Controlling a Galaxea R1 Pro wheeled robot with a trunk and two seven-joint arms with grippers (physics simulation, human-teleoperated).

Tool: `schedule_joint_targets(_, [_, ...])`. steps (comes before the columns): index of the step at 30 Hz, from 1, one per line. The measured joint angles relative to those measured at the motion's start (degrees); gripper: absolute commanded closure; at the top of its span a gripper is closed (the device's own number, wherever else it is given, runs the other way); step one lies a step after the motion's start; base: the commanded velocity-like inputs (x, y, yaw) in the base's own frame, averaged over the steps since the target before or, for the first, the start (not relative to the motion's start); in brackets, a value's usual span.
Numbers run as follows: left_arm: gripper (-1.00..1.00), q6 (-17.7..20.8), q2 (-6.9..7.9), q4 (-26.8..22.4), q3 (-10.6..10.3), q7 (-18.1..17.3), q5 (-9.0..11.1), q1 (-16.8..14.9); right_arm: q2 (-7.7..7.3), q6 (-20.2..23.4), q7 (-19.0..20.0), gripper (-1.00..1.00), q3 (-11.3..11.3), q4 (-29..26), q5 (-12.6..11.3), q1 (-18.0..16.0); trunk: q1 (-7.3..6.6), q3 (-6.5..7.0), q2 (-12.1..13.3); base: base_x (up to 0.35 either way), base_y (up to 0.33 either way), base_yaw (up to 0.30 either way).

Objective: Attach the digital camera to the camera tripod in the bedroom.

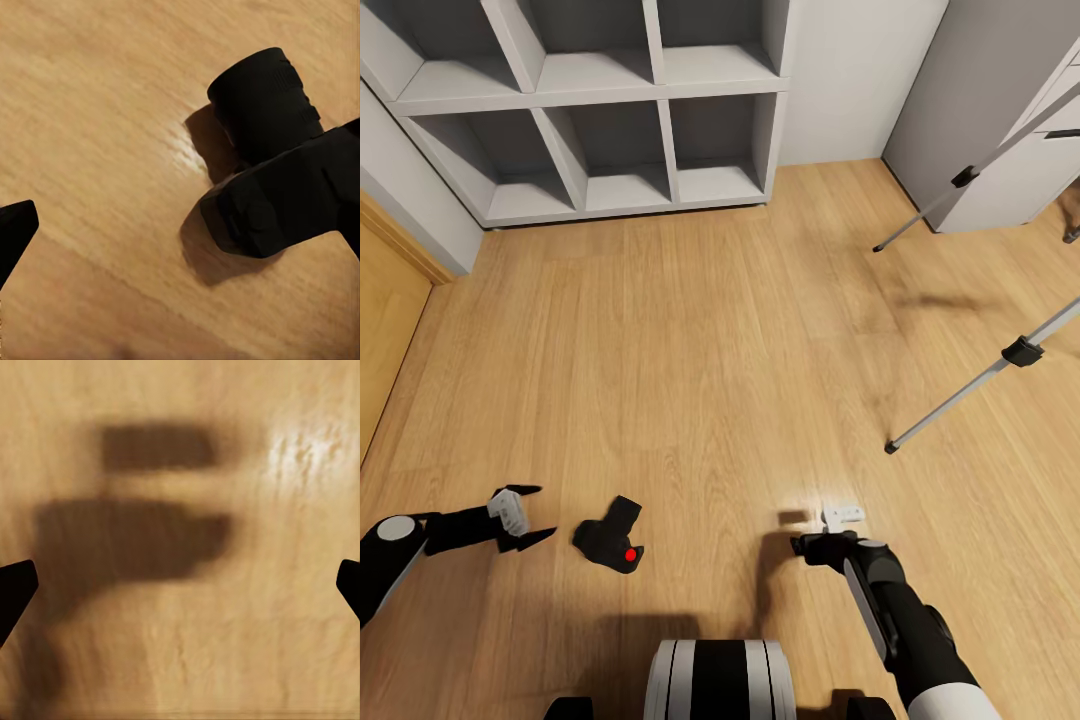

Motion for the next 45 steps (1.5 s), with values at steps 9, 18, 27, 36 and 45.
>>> schedule_joint_targets(9, [-1.00, 1.86, -0.80, -9.47, -0.27, -0.09, -16.92, 0.03, 0.01, -2.79, -0.25, -1.00, -0.01, 1.16, -0.16, 0.00, 0.00, 0.00, 0.00, 0.000, 0.000, 0.000])
schedule_joint_targets(18, [-1.00, 1.70, -1.58, -9.61, -1.89, -0.16, -19.16, 0.04, 0.01, -3.71, -0.24, -1.00, -0.15, 1.39, 0.10, 0.02, 0.00, 0.00, 0.00, 0.000, 0.000, 0.000])
schedule_joint_targets(27, [-1.00, 1.59, -1.83, -9.70, -4.28, -0.69, -21.93, 0.05, -0.04, -3.80, -0.12, -1.00, -0.39, 1.38, 0.11, 0.03, 0.00, 0.00, 0.00, 0.000, 0.000, 0.000])
schedule_joint_targets(36, [-1.00, 1.70, -2.63, -11.30, -4.63, -1.12, -22.40, 0.06, 0.01, -3.78, -0.10, -1.00, -0.61, 1.38, 0.02, 0.02, 0.00, 0.00, 0.00, 0.000, 0.000, 0.000])
schedule_joint_targets(45, [-1.00, 1.88, -4.52, -11.60, -4.63, -1.14, -22.71, 0.05, 0.01, -3.67, -0.10, -1.00, -0.38, 1.38, 0.01, 0.00, 0.00, 0.00, 0.00, 0.000, 0.000, 0.000])
